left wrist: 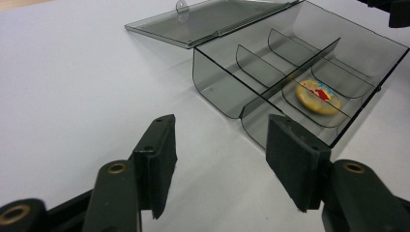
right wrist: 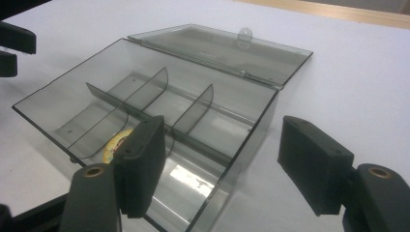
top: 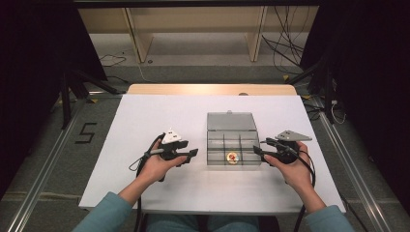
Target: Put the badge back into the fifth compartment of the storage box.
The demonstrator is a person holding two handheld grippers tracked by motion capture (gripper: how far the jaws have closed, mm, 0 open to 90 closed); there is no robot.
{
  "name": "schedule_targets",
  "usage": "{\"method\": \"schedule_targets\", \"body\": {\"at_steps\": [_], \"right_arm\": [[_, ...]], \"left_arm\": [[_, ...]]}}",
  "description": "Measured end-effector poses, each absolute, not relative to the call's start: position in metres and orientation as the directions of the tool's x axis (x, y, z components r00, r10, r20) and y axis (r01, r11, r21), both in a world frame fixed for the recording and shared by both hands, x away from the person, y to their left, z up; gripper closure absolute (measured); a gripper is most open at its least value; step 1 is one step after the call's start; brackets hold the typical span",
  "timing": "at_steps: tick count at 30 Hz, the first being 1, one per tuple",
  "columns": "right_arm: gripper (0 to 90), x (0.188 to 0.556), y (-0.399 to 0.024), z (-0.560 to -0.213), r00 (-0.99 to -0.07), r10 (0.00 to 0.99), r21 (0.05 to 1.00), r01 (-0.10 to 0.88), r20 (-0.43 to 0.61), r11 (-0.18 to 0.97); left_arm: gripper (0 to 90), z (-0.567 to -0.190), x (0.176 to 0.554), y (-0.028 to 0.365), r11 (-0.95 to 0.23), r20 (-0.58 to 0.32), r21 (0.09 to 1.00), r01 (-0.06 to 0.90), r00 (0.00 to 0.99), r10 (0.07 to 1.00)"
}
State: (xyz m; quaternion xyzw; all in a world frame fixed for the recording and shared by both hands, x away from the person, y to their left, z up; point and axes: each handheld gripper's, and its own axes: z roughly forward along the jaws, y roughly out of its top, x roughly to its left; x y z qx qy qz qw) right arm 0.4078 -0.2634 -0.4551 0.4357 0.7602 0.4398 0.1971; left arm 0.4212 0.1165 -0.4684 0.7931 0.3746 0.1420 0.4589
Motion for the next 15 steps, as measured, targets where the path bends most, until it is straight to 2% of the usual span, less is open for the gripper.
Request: {"method": "schedule_targets", "body": {"at_steps": [15], "right_arm": [[34.0, 0.4055, -0.2661, -0.4539, -0.526, 0.847, 0.839, 0.493, 0.078, 0.229]], "left_arm": [[44.8, -0.4686, 0.4225, 0.1144, -0.302, -0.118, 0.838, 0.455, 0.692, 0.713]]}}
